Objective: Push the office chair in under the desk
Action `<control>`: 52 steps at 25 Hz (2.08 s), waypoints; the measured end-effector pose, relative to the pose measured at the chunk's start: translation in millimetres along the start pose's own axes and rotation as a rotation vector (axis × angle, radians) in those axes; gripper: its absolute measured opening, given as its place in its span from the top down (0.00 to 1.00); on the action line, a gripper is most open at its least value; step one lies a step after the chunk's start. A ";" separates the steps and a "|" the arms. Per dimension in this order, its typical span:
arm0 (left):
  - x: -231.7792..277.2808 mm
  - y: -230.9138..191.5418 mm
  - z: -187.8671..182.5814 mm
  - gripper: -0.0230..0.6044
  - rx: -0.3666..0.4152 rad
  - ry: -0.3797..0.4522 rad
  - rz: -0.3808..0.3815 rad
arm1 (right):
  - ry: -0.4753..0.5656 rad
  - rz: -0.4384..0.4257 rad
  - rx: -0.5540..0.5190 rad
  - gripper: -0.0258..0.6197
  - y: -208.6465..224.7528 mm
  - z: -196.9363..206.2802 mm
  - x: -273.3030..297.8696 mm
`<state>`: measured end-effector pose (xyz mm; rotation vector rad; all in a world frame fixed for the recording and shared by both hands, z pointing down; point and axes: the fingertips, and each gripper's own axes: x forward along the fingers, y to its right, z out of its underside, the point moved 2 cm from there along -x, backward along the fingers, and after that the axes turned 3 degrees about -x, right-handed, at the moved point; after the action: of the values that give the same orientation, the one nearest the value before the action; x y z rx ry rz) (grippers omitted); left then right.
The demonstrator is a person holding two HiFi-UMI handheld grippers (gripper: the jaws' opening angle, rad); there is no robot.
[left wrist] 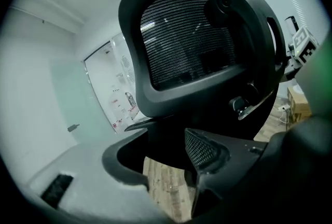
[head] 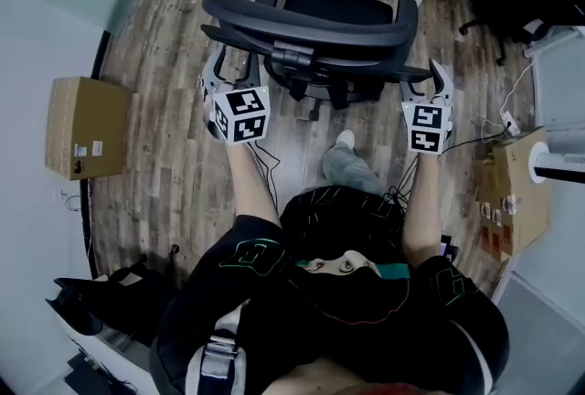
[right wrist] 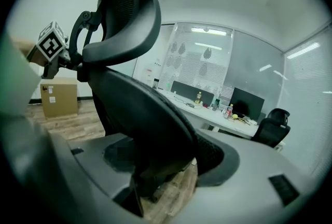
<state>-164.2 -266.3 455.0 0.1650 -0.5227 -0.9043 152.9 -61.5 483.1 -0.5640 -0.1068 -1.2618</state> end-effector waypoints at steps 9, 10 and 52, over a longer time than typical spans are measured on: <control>35.5 -17.3 -4.1 0.49 -0.154 0.053 0.015 | -0.027 0.024 0.034 0.53 18.4 -5.8 36.2; 40.8 -20.0 -1.5 0.49 -0.160 0.037 0.005 | -0.028 0.026 0.035 0.53 22.2 -6.0 40.6; 302.0 -2.8 -84.4 0.47 -0.264 0.076 0.096 | -0.015 0.085 0.332 0.52 173.5 -17.0 246.6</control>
<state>27.9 -511.5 490.7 -0.0645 -0.3341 -0.8611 387.4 -250.9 502.3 -0.2882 -0.2962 -1.1269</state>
